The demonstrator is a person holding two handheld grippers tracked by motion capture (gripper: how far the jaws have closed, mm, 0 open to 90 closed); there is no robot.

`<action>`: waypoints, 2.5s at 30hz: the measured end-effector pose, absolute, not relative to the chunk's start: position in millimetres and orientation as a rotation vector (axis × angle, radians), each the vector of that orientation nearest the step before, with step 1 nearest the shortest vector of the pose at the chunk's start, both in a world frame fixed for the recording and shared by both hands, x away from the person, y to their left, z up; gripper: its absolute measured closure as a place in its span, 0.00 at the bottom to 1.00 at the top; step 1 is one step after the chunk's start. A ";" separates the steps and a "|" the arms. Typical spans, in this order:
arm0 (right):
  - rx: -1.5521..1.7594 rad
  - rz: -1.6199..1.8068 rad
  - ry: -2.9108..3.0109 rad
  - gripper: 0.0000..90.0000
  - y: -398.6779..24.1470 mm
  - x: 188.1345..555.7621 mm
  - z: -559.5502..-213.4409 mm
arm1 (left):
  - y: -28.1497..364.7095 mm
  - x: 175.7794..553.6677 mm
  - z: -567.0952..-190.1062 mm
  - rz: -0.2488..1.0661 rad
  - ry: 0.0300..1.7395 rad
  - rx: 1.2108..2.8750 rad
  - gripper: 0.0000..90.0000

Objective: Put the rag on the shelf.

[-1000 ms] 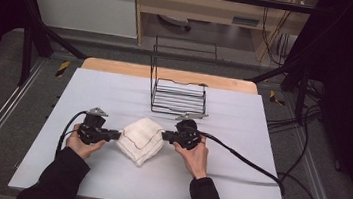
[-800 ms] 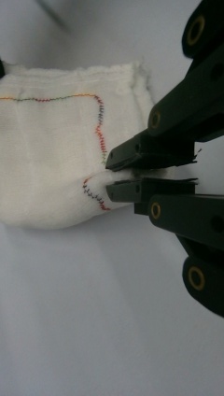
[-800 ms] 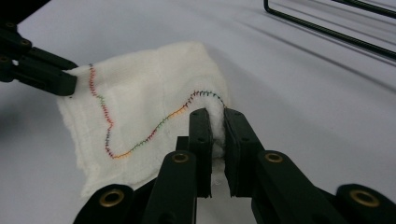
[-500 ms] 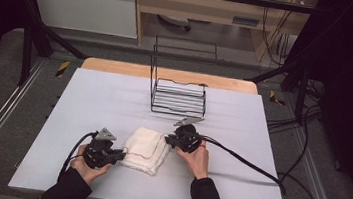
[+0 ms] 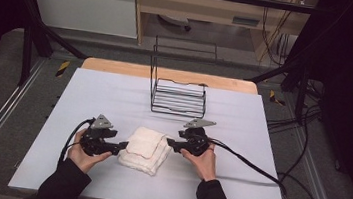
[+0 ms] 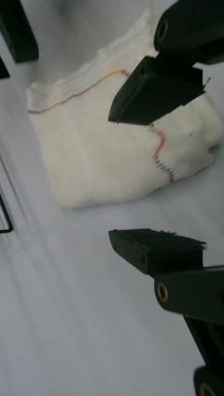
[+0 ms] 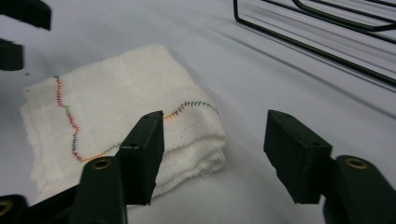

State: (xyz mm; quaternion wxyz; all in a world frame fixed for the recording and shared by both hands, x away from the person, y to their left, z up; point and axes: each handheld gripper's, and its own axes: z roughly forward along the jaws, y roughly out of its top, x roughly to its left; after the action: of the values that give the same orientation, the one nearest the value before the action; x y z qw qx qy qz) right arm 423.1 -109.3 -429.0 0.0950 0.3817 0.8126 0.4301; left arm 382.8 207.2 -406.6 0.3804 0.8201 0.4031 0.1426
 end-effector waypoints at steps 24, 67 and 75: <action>1.286 1.284 2.332 0.04 -175.1 396.5 -436.5 | 176.4 462.7 -440.5 0.256 1.072 2.102 0.49; 1.337 1.217 2.305 0.37 -89.4 434.3 -450.2 | 163.8 456.3 -444.2 0.222 1.015 2.164 0.86; 1.381 1.196 2.335 0.60 -88.1 431.8 -452.3 | 163.0 455.5 -443.4 0.231 1.012 2.175 0.86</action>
State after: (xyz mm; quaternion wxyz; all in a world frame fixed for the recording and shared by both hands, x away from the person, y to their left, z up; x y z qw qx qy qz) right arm 431.8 -88.1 -452.3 0.0882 0.4640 0.7845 0.4019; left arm 455.5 163.0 -443.4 0.3578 0.8426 0.3923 0.0894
